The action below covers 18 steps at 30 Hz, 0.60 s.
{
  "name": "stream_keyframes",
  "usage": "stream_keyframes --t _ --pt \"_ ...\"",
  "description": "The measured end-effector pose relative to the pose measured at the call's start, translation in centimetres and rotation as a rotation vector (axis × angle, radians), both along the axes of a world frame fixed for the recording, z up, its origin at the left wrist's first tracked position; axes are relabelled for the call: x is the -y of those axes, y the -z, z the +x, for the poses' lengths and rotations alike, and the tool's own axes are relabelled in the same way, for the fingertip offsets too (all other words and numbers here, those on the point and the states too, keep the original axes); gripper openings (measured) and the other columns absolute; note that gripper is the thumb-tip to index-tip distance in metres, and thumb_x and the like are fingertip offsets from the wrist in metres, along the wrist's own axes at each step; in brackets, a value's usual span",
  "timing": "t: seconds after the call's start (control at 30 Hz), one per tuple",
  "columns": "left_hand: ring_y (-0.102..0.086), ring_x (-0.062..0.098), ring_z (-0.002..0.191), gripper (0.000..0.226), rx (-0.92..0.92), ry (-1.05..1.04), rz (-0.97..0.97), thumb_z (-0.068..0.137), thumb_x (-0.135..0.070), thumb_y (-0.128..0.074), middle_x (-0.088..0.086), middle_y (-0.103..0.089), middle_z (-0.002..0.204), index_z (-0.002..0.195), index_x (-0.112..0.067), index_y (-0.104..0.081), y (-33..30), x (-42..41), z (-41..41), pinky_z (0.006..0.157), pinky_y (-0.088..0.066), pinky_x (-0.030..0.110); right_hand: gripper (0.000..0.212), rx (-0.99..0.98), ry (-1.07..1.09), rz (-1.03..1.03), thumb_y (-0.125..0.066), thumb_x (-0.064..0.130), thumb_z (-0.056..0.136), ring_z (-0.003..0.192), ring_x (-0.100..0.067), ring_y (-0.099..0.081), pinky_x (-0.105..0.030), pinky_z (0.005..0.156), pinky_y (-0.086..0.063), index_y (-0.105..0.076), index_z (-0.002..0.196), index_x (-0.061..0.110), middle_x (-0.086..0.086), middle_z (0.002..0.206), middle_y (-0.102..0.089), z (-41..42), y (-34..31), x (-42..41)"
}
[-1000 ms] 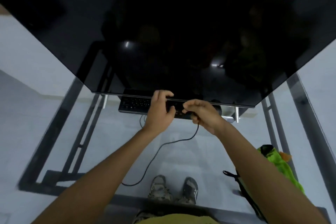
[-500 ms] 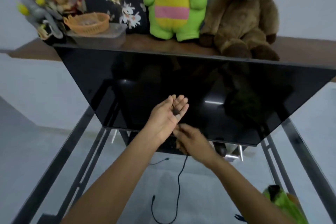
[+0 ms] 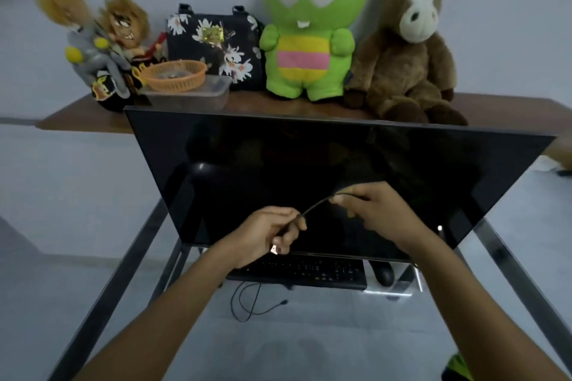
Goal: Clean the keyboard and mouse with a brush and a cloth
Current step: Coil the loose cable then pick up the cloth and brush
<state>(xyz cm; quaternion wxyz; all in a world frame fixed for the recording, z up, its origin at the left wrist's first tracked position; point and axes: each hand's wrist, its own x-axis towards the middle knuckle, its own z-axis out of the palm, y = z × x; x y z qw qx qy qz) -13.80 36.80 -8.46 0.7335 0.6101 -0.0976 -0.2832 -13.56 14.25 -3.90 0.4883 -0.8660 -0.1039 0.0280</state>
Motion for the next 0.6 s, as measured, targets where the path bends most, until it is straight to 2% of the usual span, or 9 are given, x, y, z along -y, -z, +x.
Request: stream_keyframes --t 0.07,0.13,0.2,0.27,0.37,0.43,0.5,0.53,0.6 --pt "-0.031 0.007 0.044 0.029 -0.150 -0.049 -0.314 0.100 -0.019 -0.037 -0.001 -0.042 0.056 0.083 -0.007 -0.057 -1.8 0.3 -0.5 0.045 -0.031 0.020 0.014 0.010 0.041 0.074 -0.061 0.030 0.093 0.045 0.002 -0.046 -0.009 0.043 -0.033 -0.075 0.093 0.028 0.014 0.053 -0.057 0.1 0.9 -0.7" --pt "-0.033 0.006 0.045 0.026 -0.202 -0.098 -0.519 0.100 -0.021 -0.039 -0.002 -0.042 0.059 0.086 -0.008 -0.056 -3.6 1.2 -0.5 0.046 -0.030 0.019 0.017 0.008 0.044 0.154 -0.057 0.029 0.096 0.046 0.003 -0.047 -0.010 0.045 -0.035 -0.073 0.090 0.031 0.014 0.053 -0.055 0.0 1.6 -2.2" --pt "-0.040 0.007 0.049 0.021 -0.170 -0.168 -0.628 0.099 -0.019 -0.040 -0.002 -0.047 0.063 0.088 -0.009 -0.055 -5.3 2.6 0.4 0.049 -0.038 0.020 0.031 0.026 0.030 0.128 -0.052 0.031 0.098 0.047 0.002 -0.046 -0.014 0.049 -0.035 -0.067 0.071 0.031 0.012 0.051 -0.053 -0.1 2.2 -4.1" --pt "-0.056 0.010 0.057 0.020 -0.067 -0.290 -0.628 0.101 -0.014 -0.039 0.000 -0.059 0.068 0.090 -0.009 -0.055 -6.5 3.9 2.4 0.059 -0.051 0.023 0.035 0.039 -0.023 0.052 -0.048 0.029 0.100 0.048 0.001 -0.048 -0.018 0.053 -0.036 -0.061 0.070 0.018 0.011 0.054 -0.056 -0.2 2.3 -6.2" --pt "-0.070 0.016 0.083 0.021 0.271 -0.380 -0.317 0.103 -0.008 -0.036 0.005 -0.072 0.085 0.094 -0.005 -0.054 -6.9 4.3 5.4 0.082 -0.055 0.026 0.015 0.056 -0.128 -0.054 -0.050 0.025 0.099 0.057 0.001 -0.054 -0.013 0.054 -0.040 -0.062 0.104 0.018 0.005 0.069 -0.063 -0.2 1.5 -8.2" --pt "-0.069 0.015 0.092 0.017 0.616 -0.351 0.099 0.102 -0.007 -0.039 0.007 -0.071 0.096 0.097 -0.002 -0.054 -6.3 3.1 6.5 0.089 -0.052 0.024 0.027 0.063 -0.136 -0.115 -0.051 0.024 0.098 0.062 0.001 -0.055 -0.008 0.053 -0.039 -0.057 0.125 0.022 0.005 0.075 -0.063 0.1 0.3 -8.0" --pt "-0.068 0.009 0.088 0.014 0.860 -0.275 0.454 0.101 -0.010 -0.043 0.002 -0.071 0.093 0.095 -0.003 -0.054 -5.4 1.1 7.2 0.085 -0.052 0.025 0.028 0.106 -0.092 -0.214 -0.052 0.023 0.098 0.064 0.002 -0.055 -0.007 0.054 -0.039 -0.062 0.124 0.021 0.008 0.077 -0.063 0.8 -1.4 -6.8" --pt "-0.067 0.008 0.083 0.015 0.892 -0.230 0.567 0.100 -0.013 -0.044 -0.001 -0.070 0.088 0.093 -0.005 -0.054 -5.1 0.1 7.3 0.082 -0.052 0.026 0.024 0.125 -0.062 -0.260 -0.053 0.022 0.097 0.065 0.002 -0.056 -0.007 0.055 -0.040 -0.067 0.117 0.022 0.008 0.078 -0.064 1.1 -2.4 -5.9" --pt "-0.062 0.009 0.070 0.017 0.799 -0.144 0.641 0.101 -0.017 -0.044 -0.005 -0.065 0.074 0.092 -0.009 -0.056 -4.5 -1.5 7.1 0.074 -0.049 0.028 0.018 0.140 -0.030 -0.297 -0.056 0.023 0.096 0.072 0.000 -0.060 -0.013 0.064 -0.045 -0.073 0.104 0.023 0.008 0.081 -0.069 2.0 -4.1 -4.1"
